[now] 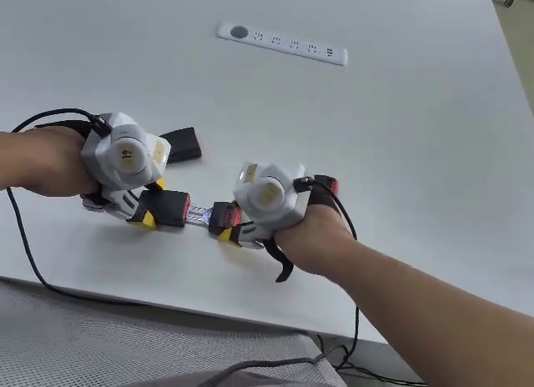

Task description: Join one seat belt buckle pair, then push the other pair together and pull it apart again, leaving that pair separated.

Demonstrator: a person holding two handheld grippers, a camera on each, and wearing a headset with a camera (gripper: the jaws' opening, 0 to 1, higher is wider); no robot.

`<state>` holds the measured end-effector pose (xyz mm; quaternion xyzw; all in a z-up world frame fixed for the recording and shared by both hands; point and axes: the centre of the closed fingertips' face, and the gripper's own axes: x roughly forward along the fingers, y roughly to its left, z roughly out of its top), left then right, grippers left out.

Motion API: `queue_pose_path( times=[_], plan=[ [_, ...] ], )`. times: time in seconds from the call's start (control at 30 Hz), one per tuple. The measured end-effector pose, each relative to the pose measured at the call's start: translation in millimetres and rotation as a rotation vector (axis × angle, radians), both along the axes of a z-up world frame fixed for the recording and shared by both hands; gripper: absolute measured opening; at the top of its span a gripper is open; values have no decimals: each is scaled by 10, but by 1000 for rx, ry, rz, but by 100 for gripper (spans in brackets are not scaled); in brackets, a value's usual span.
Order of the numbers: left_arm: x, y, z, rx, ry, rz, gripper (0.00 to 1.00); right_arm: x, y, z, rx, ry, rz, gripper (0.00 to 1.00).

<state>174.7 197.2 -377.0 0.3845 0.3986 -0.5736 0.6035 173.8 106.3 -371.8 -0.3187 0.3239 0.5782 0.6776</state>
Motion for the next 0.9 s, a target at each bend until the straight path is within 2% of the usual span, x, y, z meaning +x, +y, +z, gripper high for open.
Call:
queue_pose_path(
  times=[0.47,0.67,0.9],
  plan=[
    [-19,-11,17,-4,-2,-13,33,1,140,-9,12,-14,24,35],
    [-13,-9,9,-10,2,-22,33,15,152,-2,0,7,32,34],
    [-6,-10,17,-32,8,4,33,9,218,-9,-5,7,-1,34]
  ],
)
